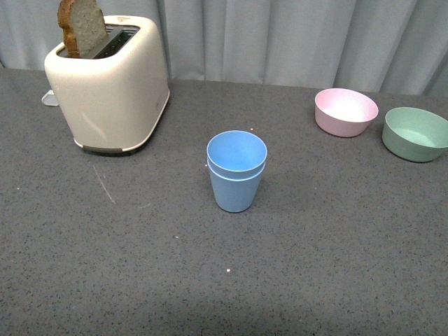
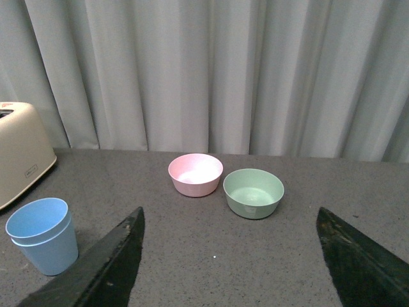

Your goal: Stack blue cups with both arms

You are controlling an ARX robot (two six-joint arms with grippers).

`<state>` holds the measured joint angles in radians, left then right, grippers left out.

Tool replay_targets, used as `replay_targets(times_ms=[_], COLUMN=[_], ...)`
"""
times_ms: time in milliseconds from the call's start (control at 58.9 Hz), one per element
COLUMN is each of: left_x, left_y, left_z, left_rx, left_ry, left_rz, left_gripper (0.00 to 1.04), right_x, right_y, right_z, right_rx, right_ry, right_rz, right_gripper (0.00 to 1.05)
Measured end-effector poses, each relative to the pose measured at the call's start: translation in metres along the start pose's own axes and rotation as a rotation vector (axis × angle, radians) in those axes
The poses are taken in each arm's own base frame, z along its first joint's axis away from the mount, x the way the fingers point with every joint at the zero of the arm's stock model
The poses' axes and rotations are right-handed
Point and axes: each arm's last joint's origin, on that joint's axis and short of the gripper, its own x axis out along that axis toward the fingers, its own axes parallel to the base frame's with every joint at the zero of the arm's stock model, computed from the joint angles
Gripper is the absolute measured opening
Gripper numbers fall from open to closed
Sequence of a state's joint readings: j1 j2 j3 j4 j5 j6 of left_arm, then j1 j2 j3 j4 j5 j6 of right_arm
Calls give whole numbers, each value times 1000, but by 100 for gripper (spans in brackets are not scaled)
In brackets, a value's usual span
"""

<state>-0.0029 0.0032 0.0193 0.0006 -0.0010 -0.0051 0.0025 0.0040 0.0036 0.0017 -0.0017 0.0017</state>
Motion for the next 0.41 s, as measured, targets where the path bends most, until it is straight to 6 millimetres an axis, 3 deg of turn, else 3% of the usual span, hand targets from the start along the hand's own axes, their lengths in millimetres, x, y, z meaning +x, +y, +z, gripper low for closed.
replay_targets(times_ms=[68,407], left_x=[0,0], left_y=[0,0], left_z=[0,0], left_rx=[0,0], left_ry=[0,0], left_rz=[0,0], left_gripper=[98,98], right_x=[0,0], right_y=[0,0], right_z=[0,0], right_rx=[0,0], right_ry=[0,0], right_rz=[0,0], right_gripper=[97,95])
